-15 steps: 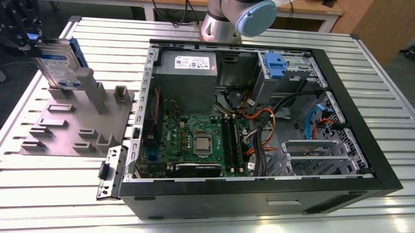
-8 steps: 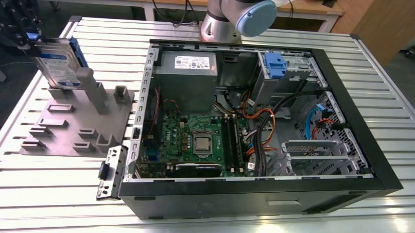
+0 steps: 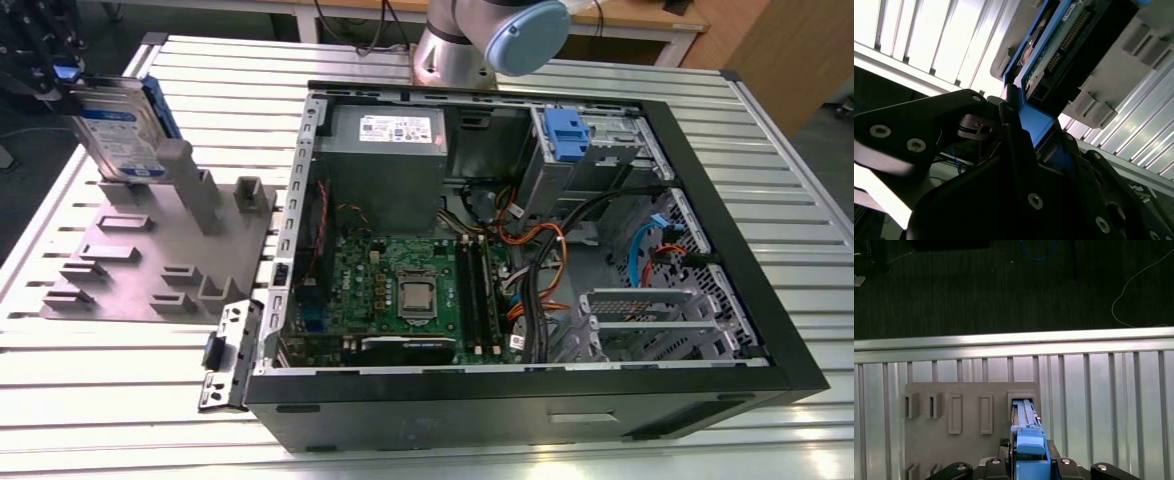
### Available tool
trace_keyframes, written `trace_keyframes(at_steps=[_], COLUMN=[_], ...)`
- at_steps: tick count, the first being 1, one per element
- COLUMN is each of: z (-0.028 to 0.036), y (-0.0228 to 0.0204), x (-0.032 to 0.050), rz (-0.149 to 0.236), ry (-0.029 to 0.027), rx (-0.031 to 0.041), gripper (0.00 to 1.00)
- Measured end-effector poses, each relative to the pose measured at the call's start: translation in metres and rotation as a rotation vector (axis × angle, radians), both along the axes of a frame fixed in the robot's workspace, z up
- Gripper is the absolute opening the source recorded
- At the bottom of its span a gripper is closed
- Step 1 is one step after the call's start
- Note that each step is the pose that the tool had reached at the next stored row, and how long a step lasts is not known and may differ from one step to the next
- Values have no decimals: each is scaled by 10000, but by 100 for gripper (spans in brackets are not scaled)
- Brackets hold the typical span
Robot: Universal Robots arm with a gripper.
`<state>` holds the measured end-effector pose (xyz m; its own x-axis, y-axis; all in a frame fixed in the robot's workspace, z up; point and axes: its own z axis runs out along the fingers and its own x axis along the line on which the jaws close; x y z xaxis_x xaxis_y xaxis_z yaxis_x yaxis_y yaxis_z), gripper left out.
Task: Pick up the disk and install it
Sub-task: 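Pick up the disk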
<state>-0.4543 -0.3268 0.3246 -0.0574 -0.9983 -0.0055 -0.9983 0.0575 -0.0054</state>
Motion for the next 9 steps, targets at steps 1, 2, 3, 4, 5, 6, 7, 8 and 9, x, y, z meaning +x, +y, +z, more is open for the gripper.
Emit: trace_keyframes(at_steps=[1, 2, 3, 4, 5, 6, 7, 8, 9], z=[2, 4, 6, 8, 9, 10, 13, 16, 18], y=[0, 0, 0, 0, 0, 0, 0, 0, 0], x=[0, 0, 0, 0, 0, 0, 0, 0, 0], rz=[0, 0, 0, 0, 0, 0, 0, 0, 0], ry=[0, 0, 0, 0, 0, 0, 0, 1, 2], rx=[0, 0, 0, 0, 0, 0, 0, 0, 0], gripper=[36, 36, 36, 36, 36, 36, 36, 36, 36])
